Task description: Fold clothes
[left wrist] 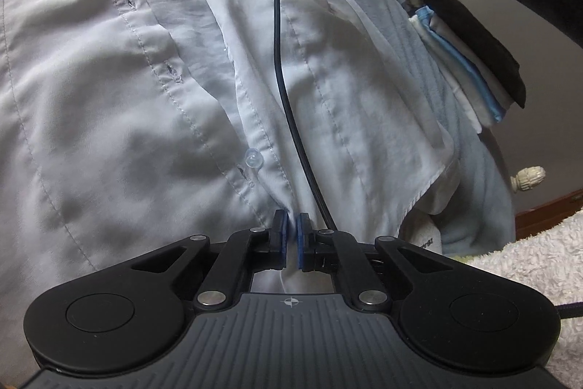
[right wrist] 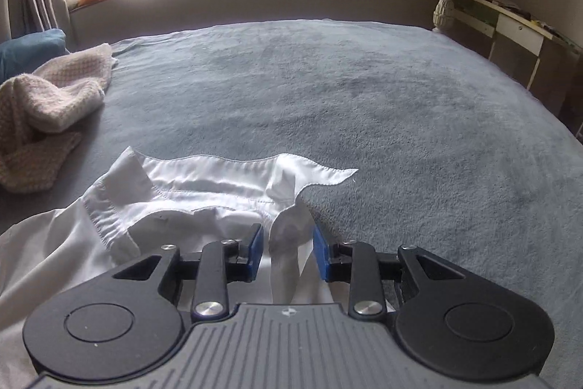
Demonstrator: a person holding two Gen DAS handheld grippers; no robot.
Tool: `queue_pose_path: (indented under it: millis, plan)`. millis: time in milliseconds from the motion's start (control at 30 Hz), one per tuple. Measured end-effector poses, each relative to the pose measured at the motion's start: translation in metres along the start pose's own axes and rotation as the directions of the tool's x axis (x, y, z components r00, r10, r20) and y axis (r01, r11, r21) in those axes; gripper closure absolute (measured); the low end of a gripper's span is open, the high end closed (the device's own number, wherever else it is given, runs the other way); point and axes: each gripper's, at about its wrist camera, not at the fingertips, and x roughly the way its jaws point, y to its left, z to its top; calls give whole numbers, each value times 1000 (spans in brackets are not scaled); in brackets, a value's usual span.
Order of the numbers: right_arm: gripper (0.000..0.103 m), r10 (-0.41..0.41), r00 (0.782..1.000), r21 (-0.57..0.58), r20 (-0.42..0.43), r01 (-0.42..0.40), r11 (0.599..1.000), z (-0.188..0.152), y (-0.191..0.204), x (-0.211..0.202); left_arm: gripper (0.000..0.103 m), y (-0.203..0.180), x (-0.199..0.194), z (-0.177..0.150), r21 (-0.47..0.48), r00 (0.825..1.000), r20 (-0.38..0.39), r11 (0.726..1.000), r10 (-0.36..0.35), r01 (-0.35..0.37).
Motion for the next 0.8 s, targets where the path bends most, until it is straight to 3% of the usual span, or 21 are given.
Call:
queue_pose_path:
  millis: [33, 133, 233, 300, 333, 367, 433, 600, 800]
  plan:
    - [91, 0, 1000, -8, 4, 0, 1000, 2, -1, 2, 100, 1, 1, 1, 2, 1000, 0, 1000, -5, 5]
    - [93, 37, 998, 0, 41, -37, 999, 5, -10, -4, 100, 0, 4, 4, 11, 1000, -5, 1000, -29, 29]
    - [93, 189, 977, 135, 94, -200, 970, 12, -35, -19, 100, -2, 8, 3, 29, 999, -16, 998, -50, 50]
    - [93, 357, 915, 259, 186, -396, 881, 14, -59, -30, 99, -2, 10, 4, 31, 998, -20, 998, -56, 56]
    - [93, 446, 864, 318, 235, -502, 804, 13, -71, -32, 99, -2, 11, 4, 29, 998, -19, 998, -58, 59]
    - [93, 506, 821, 361, 265, -571, 737, 12, -80, -31, 98, -1, 11, 4, 24, 998, -18, 998, -61, 61]
    - [93, 564, 774, 420, 288, -631, 652, 10, -89, -27, 97, 0, 12, 4, 12, 998, -17, 998, -66, 66]
    - [93, 594, 762, 454, 260, -639, 621, 6, -81, -14, 97, 2, 13, 2, -5, 997, -12, 997, -77, 77]
    - [93, 629, 743, 398, 229, -661, 636, 10, -50, -9, 99, -1, 10, 1, 22, 994, -7, 993, -112, 112]
